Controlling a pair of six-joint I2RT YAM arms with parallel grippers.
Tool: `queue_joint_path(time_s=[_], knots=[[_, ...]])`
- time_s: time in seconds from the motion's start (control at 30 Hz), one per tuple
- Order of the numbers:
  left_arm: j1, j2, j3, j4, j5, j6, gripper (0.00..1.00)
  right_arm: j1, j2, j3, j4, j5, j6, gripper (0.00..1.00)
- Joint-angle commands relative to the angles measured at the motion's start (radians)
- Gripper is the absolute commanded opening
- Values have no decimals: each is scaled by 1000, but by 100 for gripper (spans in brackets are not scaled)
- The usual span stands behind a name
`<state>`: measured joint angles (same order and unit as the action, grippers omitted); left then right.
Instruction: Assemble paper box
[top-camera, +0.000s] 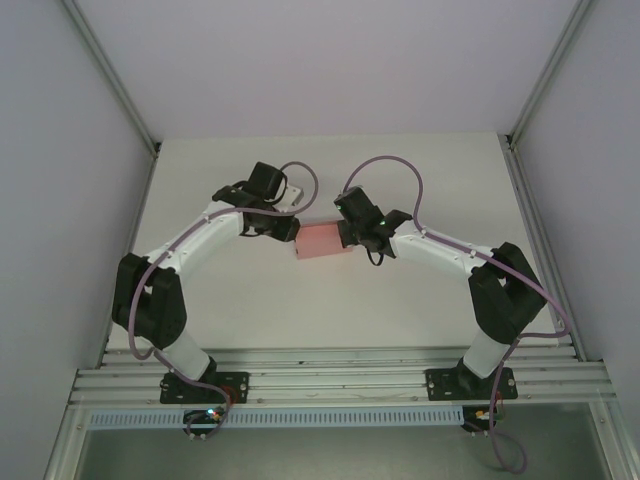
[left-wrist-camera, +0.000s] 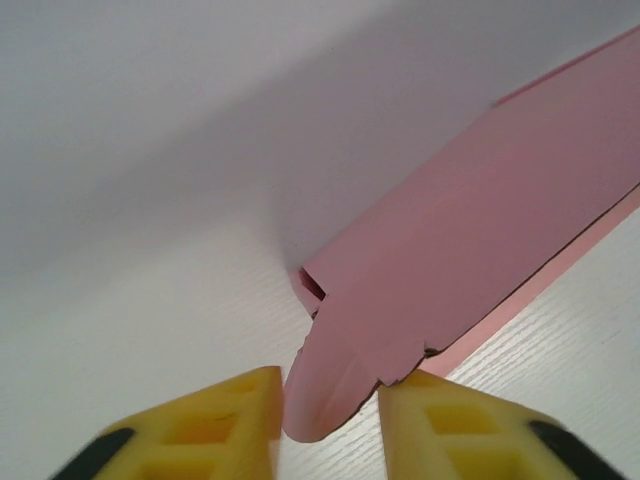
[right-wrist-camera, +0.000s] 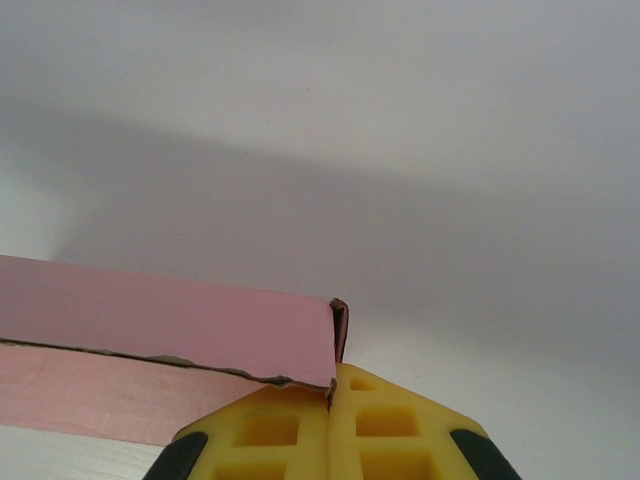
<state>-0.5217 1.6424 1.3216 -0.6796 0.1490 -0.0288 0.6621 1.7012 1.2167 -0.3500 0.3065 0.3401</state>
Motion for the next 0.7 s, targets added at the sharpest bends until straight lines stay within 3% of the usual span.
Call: queue_joint_path(time_s=[0.0,0.3,0.5,0.67], knots=[[4,19,26,-4,5,25,18,7,37,-22,-163,-32,-13,0],[4,29,45,-21,27,-54,0,10,40,-20,-163,-24,-8,0],[10,66,79,-58,82,-244,0,33,49,-6,-197,28,14,0],[35,62,54,1,252,-407,0,58,43,-11,-198,53,49,0]])
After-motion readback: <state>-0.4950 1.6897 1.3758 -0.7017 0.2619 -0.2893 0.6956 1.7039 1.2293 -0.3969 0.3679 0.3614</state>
